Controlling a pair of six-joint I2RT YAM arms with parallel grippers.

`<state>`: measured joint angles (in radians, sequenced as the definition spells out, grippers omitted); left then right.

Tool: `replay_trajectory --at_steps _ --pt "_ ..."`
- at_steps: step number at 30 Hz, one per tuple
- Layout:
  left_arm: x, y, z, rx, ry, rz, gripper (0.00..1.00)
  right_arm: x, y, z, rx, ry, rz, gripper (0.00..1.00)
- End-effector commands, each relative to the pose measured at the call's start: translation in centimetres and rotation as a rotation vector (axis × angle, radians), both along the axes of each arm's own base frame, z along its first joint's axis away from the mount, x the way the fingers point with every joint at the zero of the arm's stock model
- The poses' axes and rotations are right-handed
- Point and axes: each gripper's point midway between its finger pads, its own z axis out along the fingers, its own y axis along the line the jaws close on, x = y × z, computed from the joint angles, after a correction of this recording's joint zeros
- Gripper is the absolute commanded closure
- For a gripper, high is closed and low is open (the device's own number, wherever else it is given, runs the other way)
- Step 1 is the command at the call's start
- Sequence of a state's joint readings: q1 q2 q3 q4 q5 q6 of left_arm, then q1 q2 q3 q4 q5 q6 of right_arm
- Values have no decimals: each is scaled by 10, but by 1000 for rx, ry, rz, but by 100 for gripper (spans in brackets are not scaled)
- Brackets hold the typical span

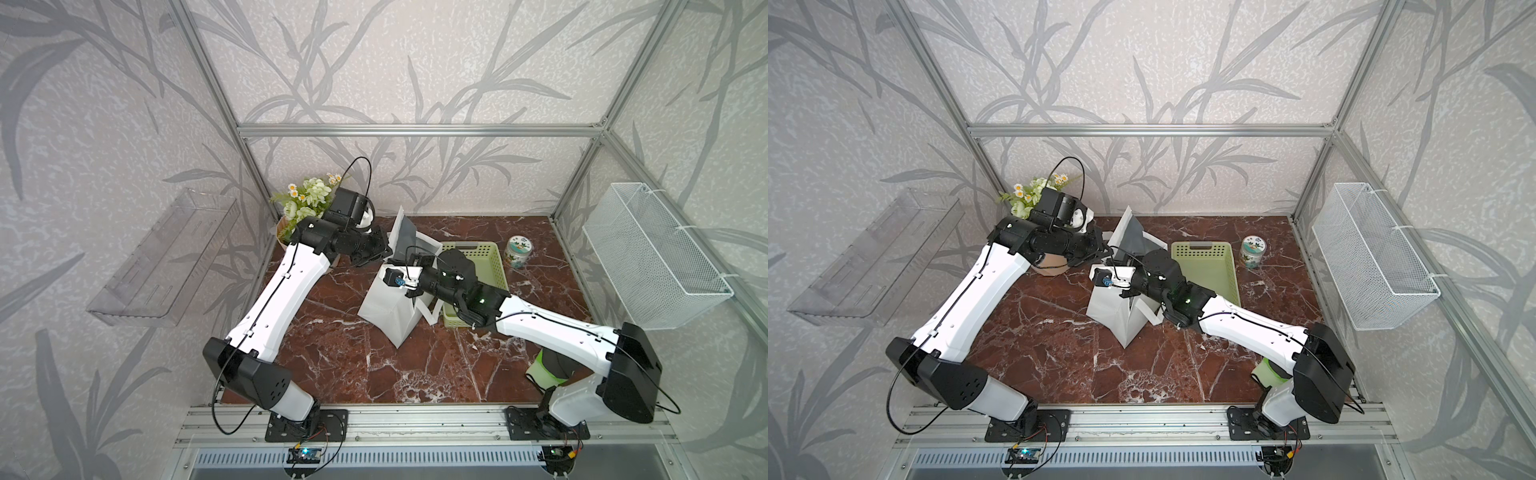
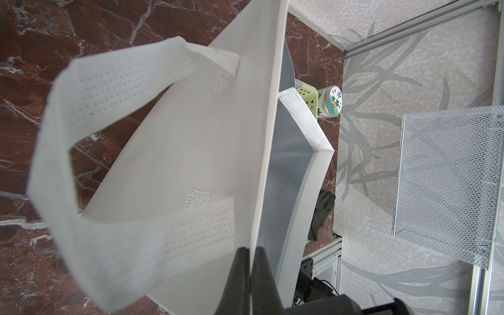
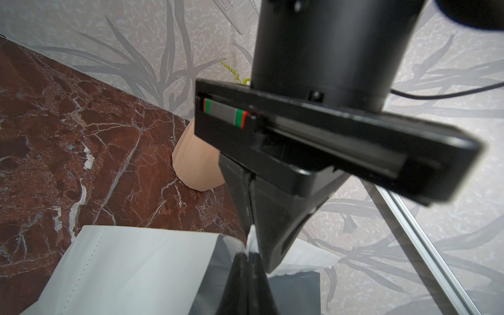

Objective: Place the ice pack in the delivery bag
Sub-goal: Tear off the adhesive seal from the delivery bag.

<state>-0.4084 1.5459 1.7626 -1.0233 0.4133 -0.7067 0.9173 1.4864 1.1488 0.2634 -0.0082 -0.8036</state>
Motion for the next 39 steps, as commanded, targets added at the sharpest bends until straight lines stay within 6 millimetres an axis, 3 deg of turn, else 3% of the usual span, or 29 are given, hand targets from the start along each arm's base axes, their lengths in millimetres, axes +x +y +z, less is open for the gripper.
replay_trajectory --at_steps 1,6,10,39 --pt "3 2 1 19 -9 -11 100 -1 -9 23 49 -30 -24 100" --pt "4 2 3 17 -15 -16 100 -3 -14 17 24 -7 -10 100" --pt "4 2 3 17 -15 -15 100 -5 -16 15 19 15 9 89" --pt "8 1 1 12 -10 -10 100 5 -1 13 41 26 8 81"
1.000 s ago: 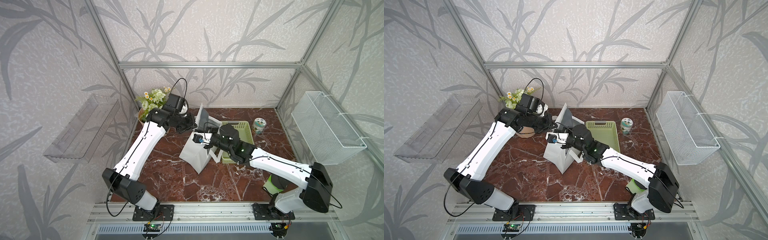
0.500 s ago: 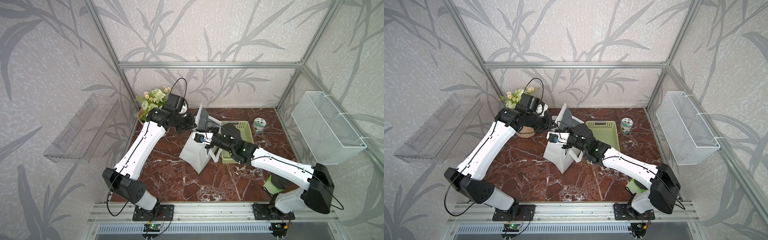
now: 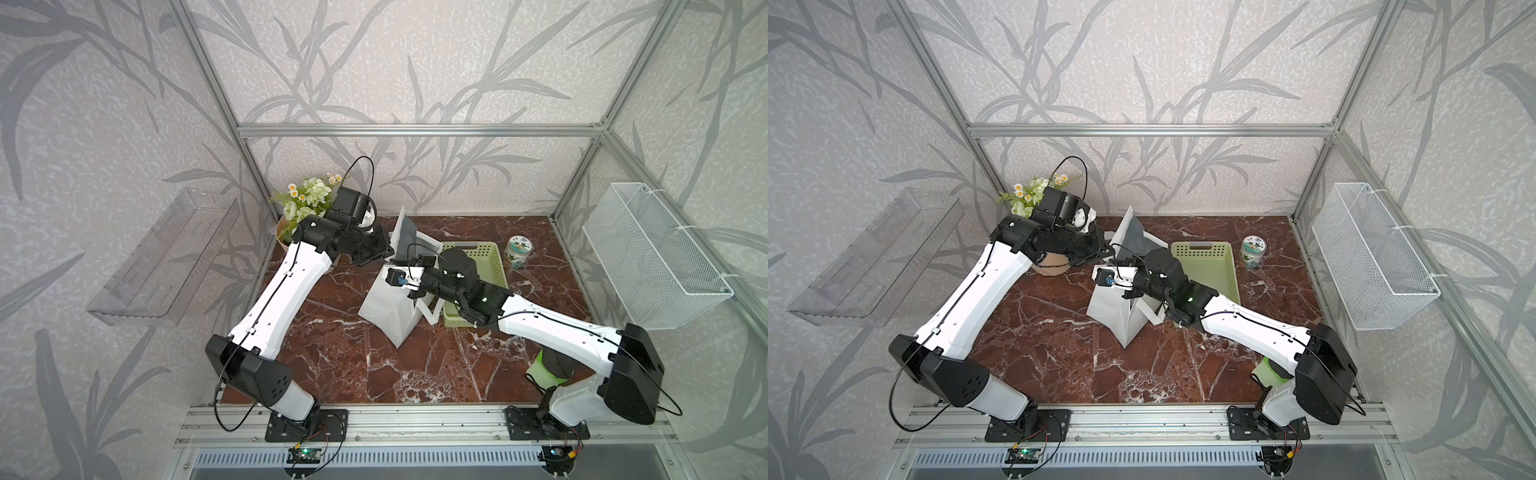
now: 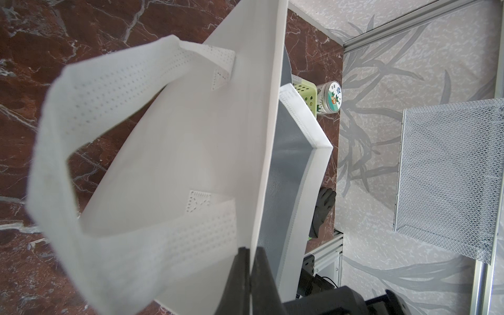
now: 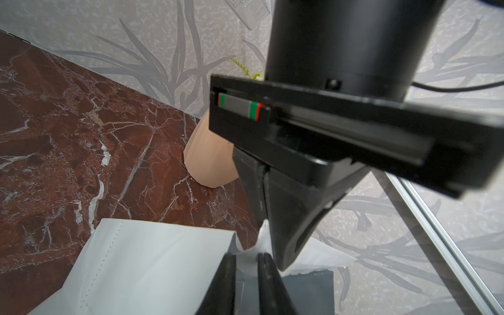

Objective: Place the ice pack in the delivery bag
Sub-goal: Tear off the adhesive seal from the delivery bag.

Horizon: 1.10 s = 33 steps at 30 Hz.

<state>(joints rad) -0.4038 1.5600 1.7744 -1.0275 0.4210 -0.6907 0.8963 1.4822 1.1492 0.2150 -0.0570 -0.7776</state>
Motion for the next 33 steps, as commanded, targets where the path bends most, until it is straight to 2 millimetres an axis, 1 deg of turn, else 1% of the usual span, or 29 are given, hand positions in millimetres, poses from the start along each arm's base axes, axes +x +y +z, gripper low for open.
replay_trajectory --at_steps 1,5,15,24,30,33 --pt "5 1 2 8 -10 1 100 6 2 24 64 -31 -18 82" --pt "6 1 2 8 -11 2 100 6 0 31 77 -44 -29 83" --pt "7 0 2 8 -12 -2 100 7 -10 34 71 -60 -58 86" --pt "7 0 2 9 -11 -2 100 4 -8 35 84 -42 -38 87" --pt "7 0 3 8 -13 -2 100 6 -5 29 74 -32 -33 91" --pt "7 0 3 8 -13 -2 100 6 -3 30 79 -27 -27 94"
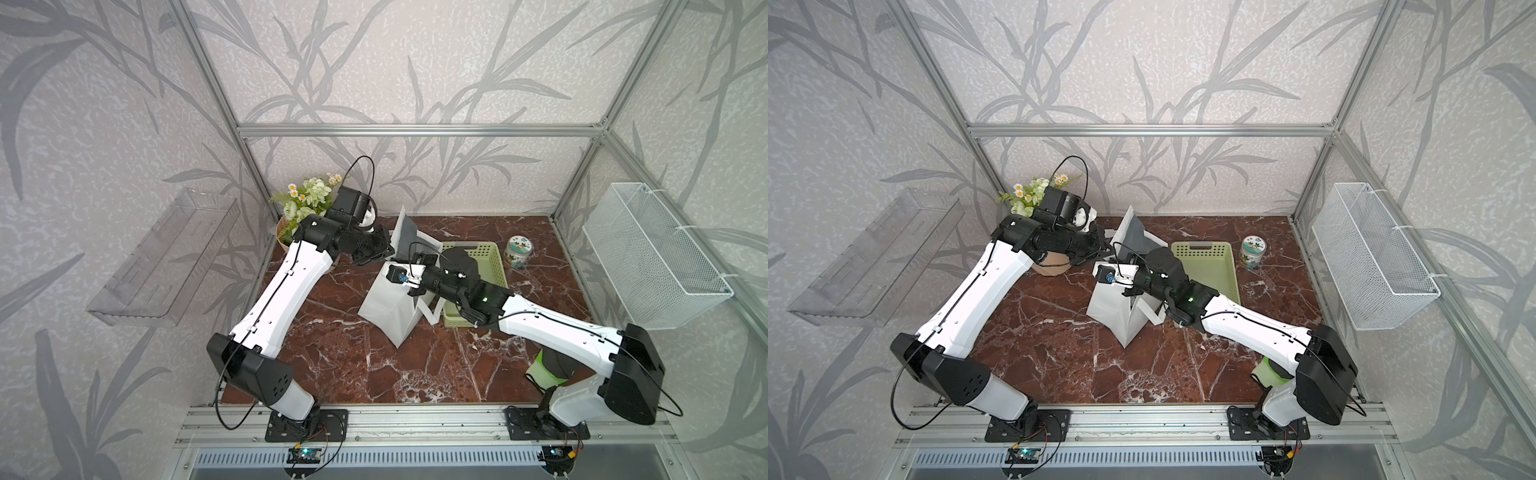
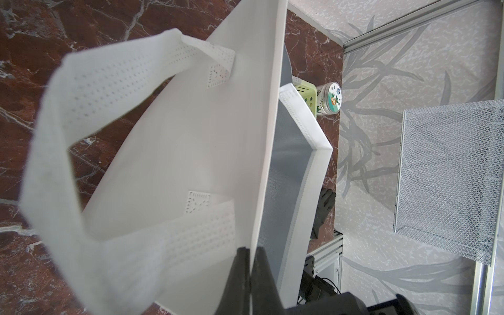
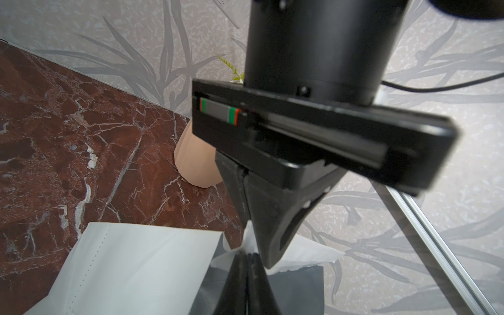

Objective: Place the ice pack in the delivery bag
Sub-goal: Tear off the adhesive seal from the delivery bag.

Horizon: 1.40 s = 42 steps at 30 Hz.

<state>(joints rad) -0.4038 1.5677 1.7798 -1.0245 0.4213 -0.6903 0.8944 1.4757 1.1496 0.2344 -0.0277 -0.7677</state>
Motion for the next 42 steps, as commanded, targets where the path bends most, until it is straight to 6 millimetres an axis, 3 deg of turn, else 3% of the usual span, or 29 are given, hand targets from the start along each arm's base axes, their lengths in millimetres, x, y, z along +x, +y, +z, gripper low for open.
replay_trajectory --at_steps 1,6,10,17,22,27,31,38,42 --pt "5 1 3 8 -13 -2 100 1 1 23 59 -16 8 95" --pt "5 3 6 10 -21 4 97 2 0 19 50 -12 -1 100" --pt "7 13 16 5 -47 24 73 8 -8 21 72 17 -29 100" --pt "6 62 50 35 -195 116 36 19 -21 26 116 99 -73 100" --pt "-9 80 65 32 -328 122 19 24 -26 29 126 125 -87 100" --pt "-28 82 57 22 -345 67 21 22 -26 24 94 115 -72 100" --pt "-47 67 49 -29 -395 -53 21 39 -43 36 146 139 -147 100" --pt "-49 43 59 -113 -538 -140 17 65 -79 59 218 211 -301 100" --pt "-48 20 60 -118 -574 -230 16 69 -85 63 216 237 -332 100"
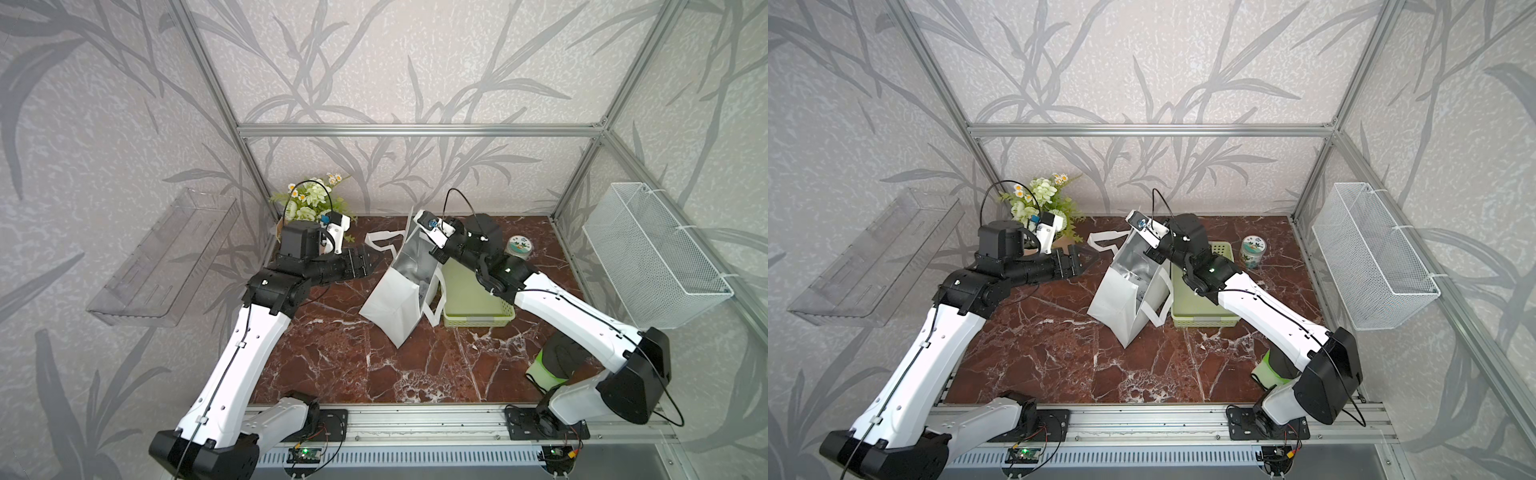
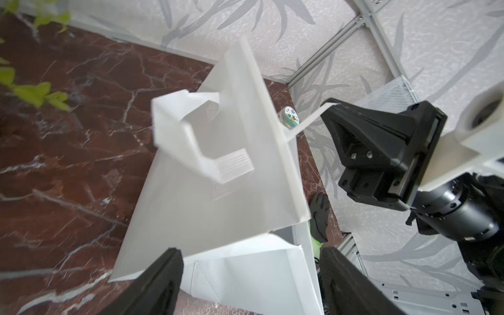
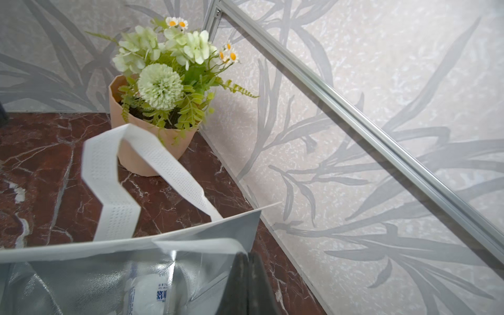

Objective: Place the ice pack in the delivery bag
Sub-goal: Tear off the adhesive seal from the delivery bag.

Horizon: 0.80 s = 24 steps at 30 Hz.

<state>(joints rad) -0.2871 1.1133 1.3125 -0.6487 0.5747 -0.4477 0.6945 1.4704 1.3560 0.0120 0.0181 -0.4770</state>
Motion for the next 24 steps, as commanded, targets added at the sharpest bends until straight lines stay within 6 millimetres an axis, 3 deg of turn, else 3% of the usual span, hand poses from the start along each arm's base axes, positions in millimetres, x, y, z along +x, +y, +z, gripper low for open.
replay_trajectory --at_steps 1,5,10,13,15,18,24 --pt "1 -23 20 -5 -132 -105 15 -4 -10 14 32 30 -38 100" --pt "6 -31 15 81 -172 -119 15 5 -18 18 40 38 -110 100" --pt "21 -26 4 205 -190 -81 20 14 -44 43 76 53 -223 100" --pt "26 -28 0 229 -181 -90 33 17 -61 61 84 56 -279 100" --pt "28 -22 -6 278 -161 -73 48 20 -76 73 92 59 -321 100" --pt "27 -20 -8 300 -153 -76 52 21 -94 81 81 69 -370 100" --pt "29 -4 -2 330 -173 7 51 29 -165 95 36 75 -604 100"
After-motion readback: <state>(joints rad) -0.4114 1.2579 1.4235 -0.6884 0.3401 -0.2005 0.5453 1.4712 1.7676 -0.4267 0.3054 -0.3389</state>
